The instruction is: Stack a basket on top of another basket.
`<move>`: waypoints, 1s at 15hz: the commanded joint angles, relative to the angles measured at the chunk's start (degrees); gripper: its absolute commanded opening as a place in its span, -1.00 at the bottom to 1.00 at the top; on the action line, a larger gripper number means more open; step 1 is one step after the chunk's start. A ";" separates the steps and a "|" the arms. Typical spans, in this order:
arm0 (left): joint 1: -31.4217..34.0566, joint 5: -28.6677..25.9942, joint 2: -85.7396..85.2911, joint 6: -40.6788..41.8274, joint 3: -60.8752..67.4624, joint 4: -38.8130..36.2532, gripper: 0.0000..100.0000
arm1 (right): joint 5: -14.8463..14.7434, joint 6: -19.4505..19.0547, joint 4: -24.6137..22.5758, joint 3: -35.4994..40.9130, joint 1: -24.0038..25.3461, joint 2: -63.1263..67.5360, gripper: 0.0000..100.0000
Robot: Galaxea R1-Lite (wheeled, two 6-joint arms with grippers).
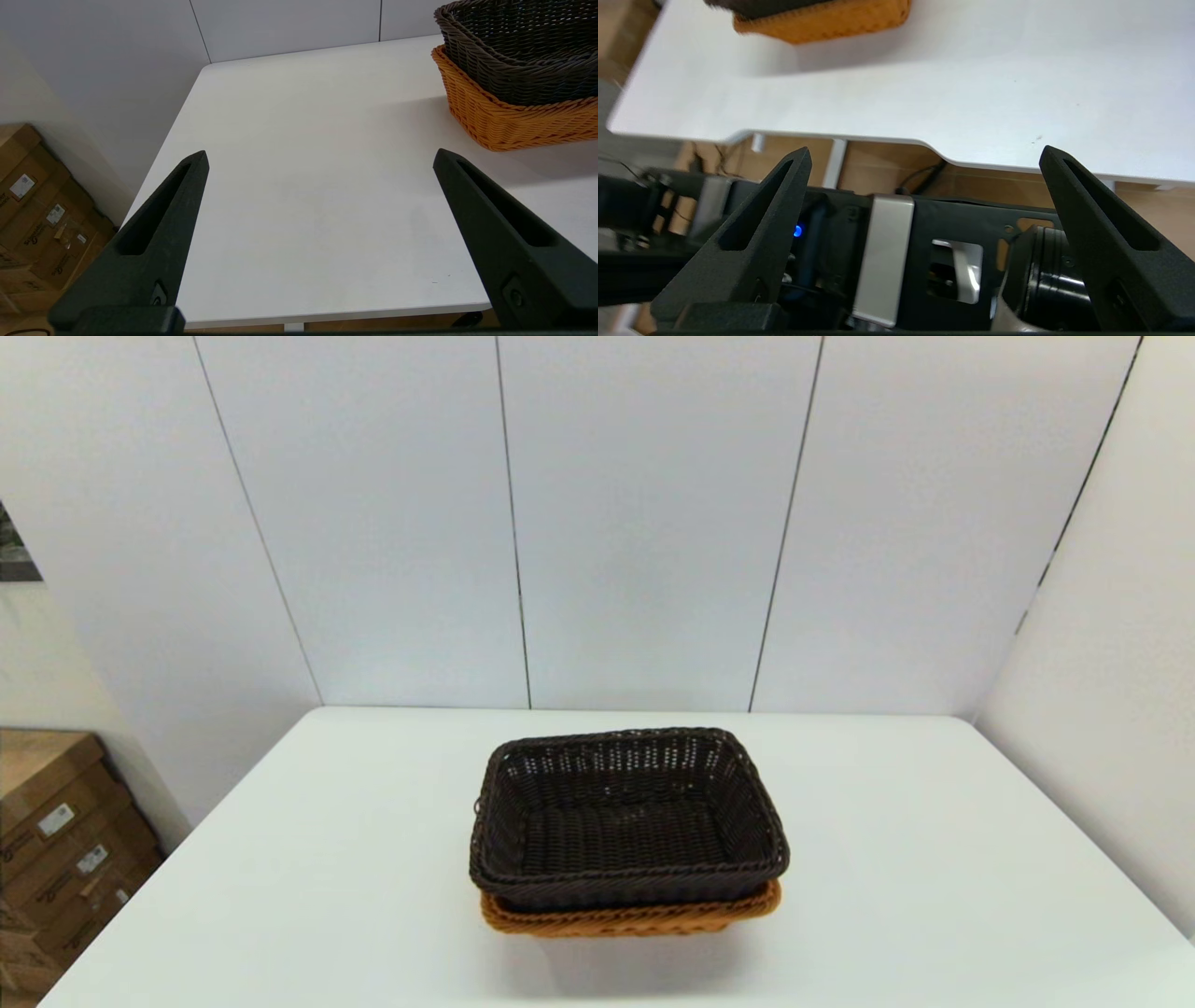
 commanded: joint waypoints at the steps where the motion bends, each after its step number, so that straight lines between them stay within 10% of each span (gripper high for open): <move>1: 0.05 0.00 0.05 0.02 0.01 0.06 1.00 | 0.17 -1.47 -2.54 3.40 -0.03 0.34 1.00; 10: 0.05 0.00 0.05 0.02 0.01 0.06 1.00 | -2.91 -4.81 -10.89 8.68 -0.03 0.34 1.00; 15: 0.05 0.00 0.05 0.02 0.01 0.06 1.00 | -10.73 -8.59 -19.33 17.99 5.69 -4.14 1.00</move>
